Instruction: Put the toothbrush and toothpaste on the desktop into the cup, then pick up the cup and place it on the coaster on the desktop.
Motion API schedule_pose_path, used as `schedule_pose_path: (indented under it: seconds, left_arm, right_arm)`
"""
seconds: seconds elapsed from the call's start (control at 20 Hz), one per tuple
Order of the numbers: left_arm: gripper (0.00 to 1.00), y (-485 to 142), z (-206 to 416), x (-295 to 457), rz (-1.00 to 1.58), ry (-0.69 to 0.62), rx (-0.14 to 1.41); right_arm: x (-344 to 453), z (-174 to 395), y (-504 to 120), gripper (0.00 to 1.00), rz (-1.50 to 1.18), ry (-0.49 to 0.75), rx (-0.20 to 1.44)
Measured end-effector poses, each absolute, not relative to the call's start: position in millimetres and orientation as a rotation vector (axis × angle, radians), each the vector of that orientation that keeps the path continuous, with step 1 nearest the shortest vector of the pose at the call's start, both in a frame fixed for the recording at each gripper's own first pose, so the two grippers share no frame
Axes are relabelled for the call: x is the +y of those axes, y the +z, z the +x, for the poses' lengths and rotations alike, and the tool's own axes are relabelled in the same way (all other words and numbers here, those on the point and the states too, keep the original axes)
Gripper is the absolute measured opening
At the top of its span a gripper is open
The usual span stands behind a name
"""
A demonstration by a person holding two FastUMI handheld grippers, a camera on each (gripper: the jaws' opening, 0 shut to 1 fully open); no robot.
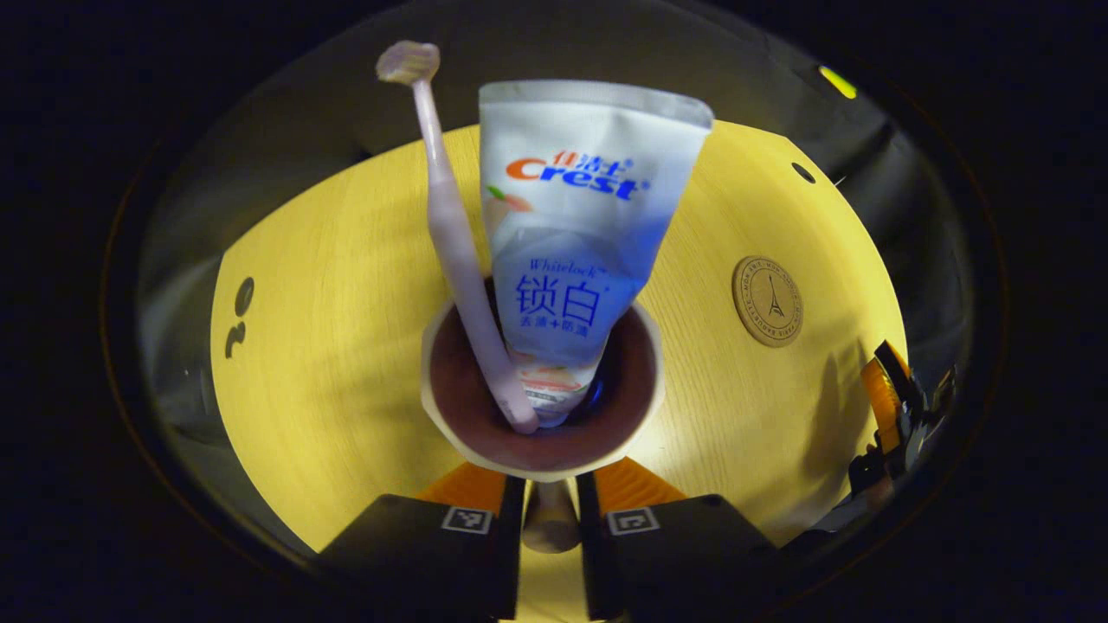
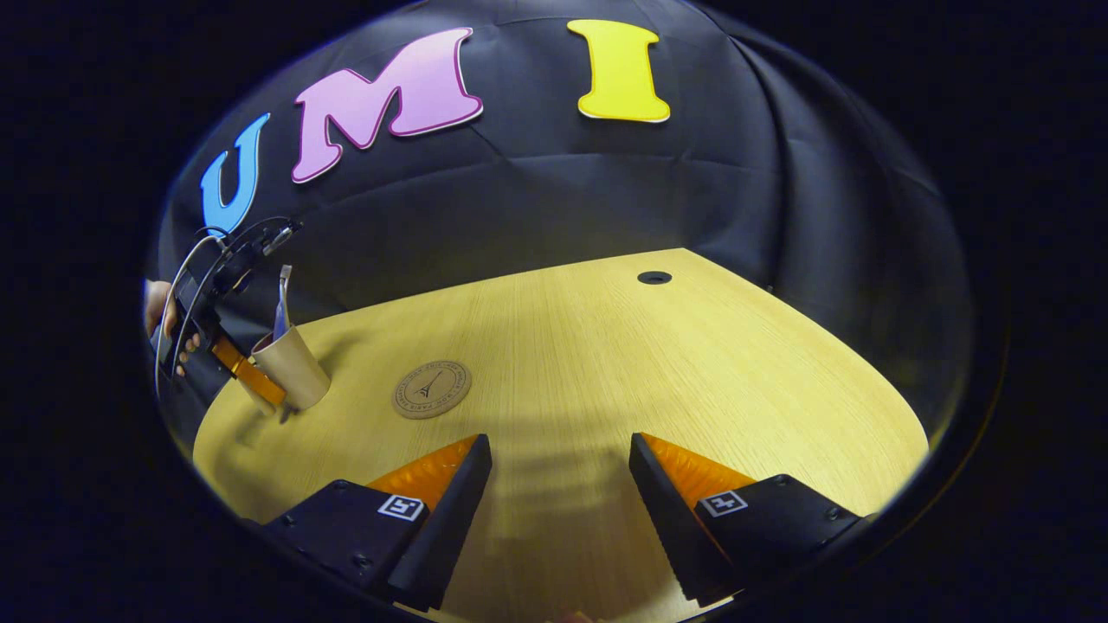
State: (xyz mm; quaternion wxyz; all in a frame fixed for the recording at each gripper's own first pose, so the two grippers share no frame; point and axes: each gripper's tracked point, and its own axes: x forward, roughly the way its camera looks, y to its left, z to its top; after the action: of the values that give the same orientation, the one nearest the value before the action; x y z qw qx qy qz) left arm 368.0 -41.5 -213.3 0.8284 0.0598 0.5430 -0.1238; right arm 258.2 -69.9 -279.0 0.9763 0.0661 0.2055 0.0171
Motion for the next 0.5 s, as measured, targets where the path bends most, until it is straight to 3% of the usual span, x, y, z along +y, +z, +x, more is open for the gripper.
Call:
schedule_pose_path:
  seconds: [0.05,0.1,0.3,0.35,0.4,0.5]
  left_arm:
    - [0.38,-214,366,-42,0.134,-0.270,1.162]
    - [0.32,-212,367,-41,0.136,-0.271,1.157]
    - [0.29,-210,368,-43,0.118,-0.268,1.136]
    - [0.34,-210,367,-42,0.121,-0.264,1.131]
    - [0.28,-207,368,-43,0.125,-0.263,1.120]
    - [0.28,-201,370,-43,0.138,-0.262,1.092]
  right_arm:
    - [-69,259,-279,0.98,0.129,0.036,0.415]
    - [-68,258,-280,0.98,0.123,0.037,0.416]
    - [-66,255,-280,0.98,0.110,0.047,0.418]
    - [-67,254,-279,0.98,0.107,0.046,0.415]
    - [-68,254,-278,0.98,0.105,0.045,0.413]
    - [-72,255,-276,0.98,0.110,0.039,0.416]
